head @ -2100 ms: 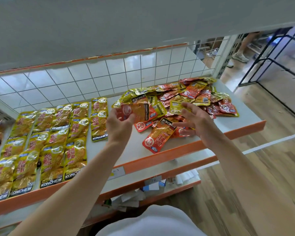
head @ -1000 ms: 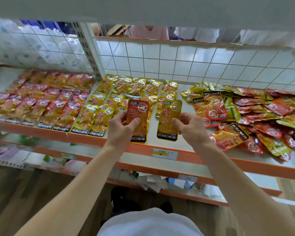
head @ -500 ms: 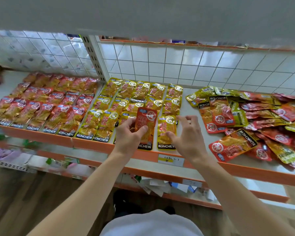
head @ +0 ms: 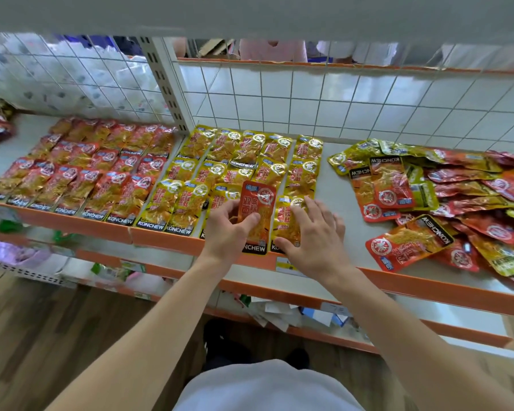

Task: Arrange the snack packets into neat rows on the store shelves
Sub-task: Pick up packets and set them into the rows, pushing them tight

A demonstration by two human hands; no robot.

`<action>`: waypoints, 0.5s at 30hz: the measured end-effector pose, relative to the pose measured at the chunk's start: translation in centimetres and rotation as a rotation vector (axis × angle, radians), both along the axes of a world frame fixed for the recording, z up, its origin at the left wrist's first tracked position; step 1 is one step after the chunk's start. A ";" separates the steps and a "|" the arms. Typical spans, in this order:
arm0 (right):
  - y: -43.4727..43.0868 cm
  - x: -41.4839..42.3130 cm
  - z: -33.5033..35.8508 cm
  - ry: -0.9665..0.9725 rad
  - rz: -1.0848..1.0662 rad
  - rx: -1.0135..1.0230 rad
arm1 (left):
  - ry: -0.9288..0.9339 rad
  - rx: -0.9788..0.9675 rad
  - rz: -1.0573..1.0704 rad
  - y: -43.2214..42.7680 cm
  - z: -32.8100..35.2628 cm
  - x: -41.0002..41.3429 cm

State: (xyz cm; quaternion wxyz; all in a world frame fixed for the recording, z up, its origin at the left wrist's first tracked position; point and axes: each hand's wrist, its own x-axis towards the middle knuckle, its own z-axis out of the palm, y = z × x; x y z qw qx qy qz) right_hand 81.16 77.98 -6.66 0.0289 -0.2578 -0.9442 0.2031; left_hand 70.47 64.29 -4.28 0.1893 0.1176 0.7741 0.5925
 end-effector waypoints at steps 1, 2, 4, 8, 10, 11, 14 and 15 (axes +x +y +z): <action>-0.2 0.0 0.0 0.006 -0.003 0.002 | -0.004 0.006 -0.001 0.0 0.0 0.0; -0.2 0.0 0.0 0.011 -0.006 0.001 | -0.012 0.012 -0.003 0.0 0.0 -0.1; -0.3 0.1 0.1 0.050 -0.019 -0.005 | -0.049 0.029 -0.001 -0.2 0.1 -0.1; -0.5 0.1 1.2 0.179 -0.008 -0.022 | -0.124 0.074 0.039 -1.0 0.7 -0.3; -0.9 -0.3 1.9 0.226 0.029 -0.026 | -0.142 0.091 0.072 -1.5 1.1 -0.3; -1.2 -0.6 2.3 0.251 0.048 -0.031 | -0.149 0.098 0.094 -1.8 1.3 -0.4; -2.3 -1.6 3.4 0.302 0.104 -0.039 | -0.159 0.121 0.152 -3.0 2.1 -0.7; -2.8 -1.9 3.8 0.310 0.123 -0.034 | -0.151 0.125 0.161 -3.6 2.3 -0.9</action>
